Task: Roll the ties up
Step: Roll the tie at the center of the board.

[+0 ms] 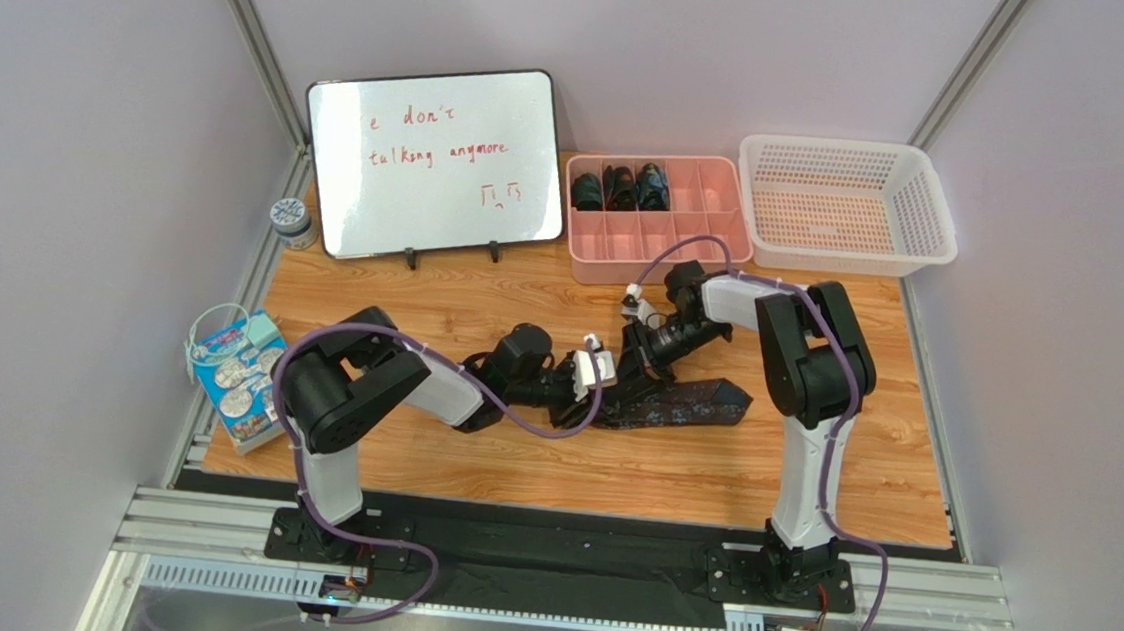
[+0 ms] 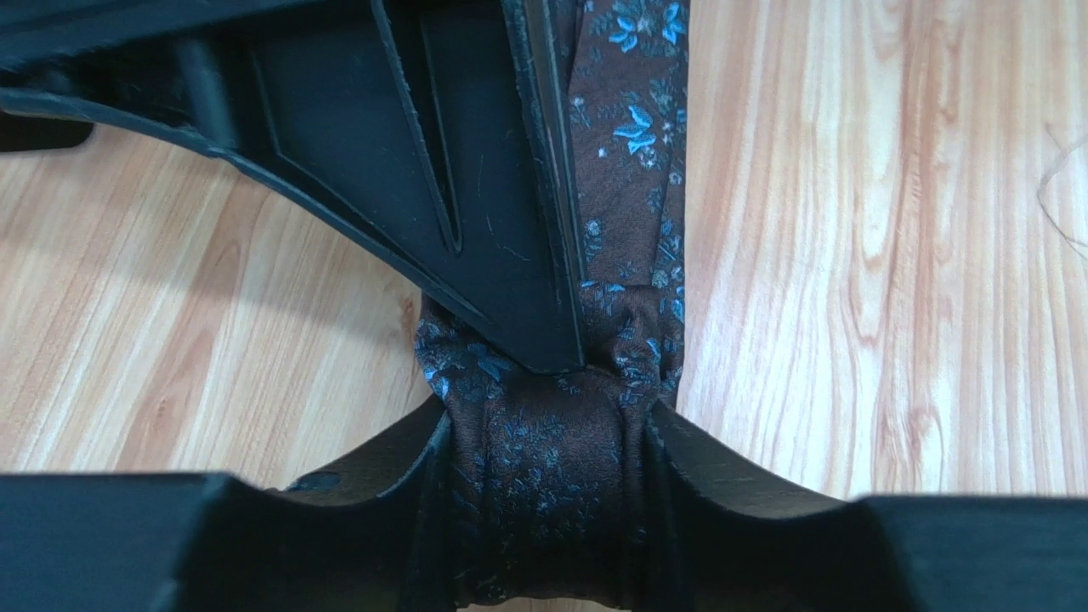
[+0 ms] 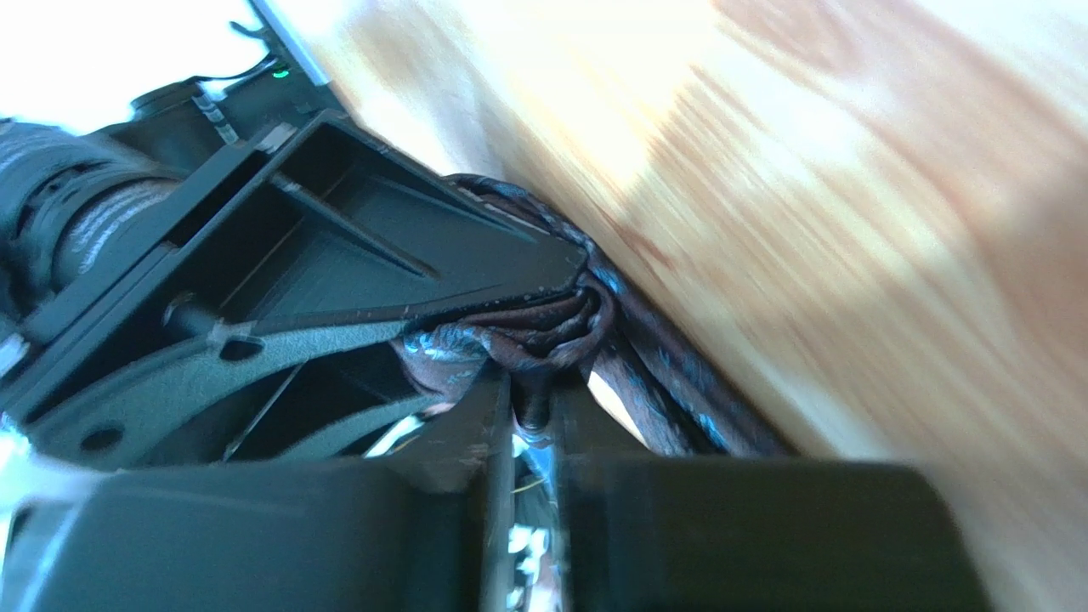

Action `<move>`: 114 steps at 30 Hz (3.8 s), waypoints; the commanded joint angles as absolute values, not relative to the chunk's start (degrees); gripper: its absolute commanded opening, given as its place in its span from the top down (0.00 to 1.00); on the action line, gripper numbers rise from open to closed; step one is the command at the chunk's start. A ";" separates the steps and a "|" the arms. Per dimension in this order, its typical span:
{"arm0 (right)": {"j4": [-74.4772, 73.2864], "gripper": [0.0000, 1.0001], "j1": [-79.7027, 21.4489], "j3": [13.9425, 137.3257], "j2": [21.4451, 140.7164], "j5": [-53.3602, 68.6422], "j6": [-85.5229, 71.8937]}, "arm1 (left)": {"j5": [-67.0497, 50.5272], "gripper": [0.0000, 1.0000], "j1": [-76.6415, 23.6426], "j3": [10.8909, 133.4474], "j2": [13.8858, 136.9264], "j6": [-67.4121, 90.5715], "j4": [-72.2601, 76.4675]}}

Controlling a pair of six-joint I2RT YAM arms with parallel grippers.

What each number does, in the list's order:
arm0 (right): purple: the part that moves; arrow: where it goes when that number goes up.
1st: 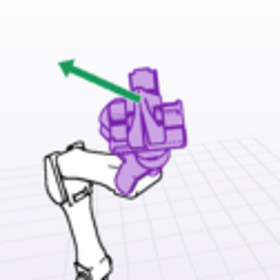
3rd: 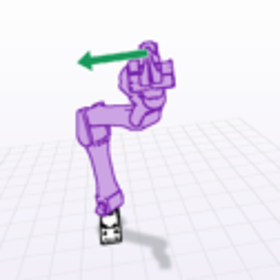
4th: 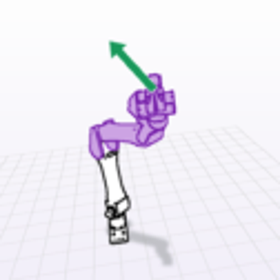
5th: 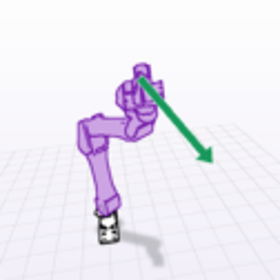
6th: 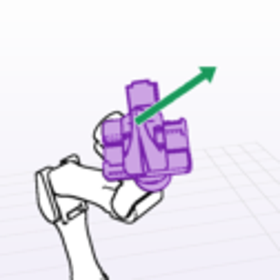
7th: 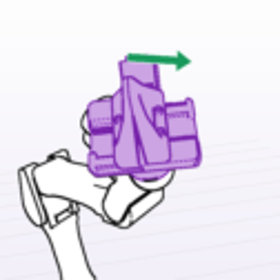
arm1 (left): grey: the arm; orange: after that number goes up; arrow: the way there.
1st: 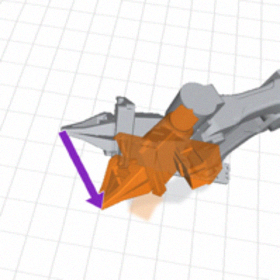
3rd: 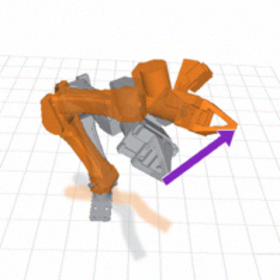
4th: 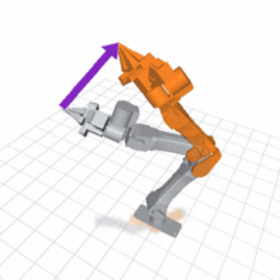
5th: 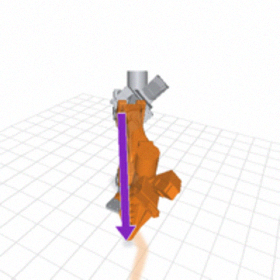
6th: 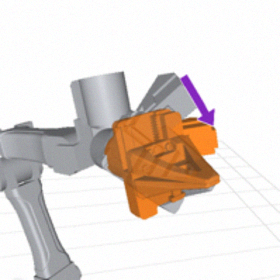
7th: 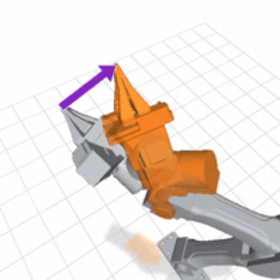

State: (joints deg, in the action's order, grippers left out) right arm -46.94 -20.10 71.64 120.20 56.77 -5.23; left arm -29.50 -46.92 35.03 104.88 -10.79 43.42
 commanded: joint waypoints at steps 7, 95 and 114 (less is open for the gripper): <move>-55.54 0.53 -13.28 71.64 112.15 44.47 2.90 | -22.94 0.88 -52.56 45.87 104.94 -20.65 10.39; -47.46 1.00 -14.50 62.32 106.70 41.24 -6.42 | -19.34 0.67 -53.88 58.01 112.33 -18.64 -6.95; -51.15 1.00 -15.55 66.18 113.82 17.93 -5.71 | -24.53 0.08 -49.40 54.68 97.39 -4.76 12.20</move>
State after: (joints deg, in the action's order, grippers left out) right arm -55.29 -14.28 65.01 111.18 34.17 -7.68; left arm -26.61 -50.06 56.93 102.59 -10.33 5.93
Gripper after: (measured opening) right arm 0.019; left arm 0.886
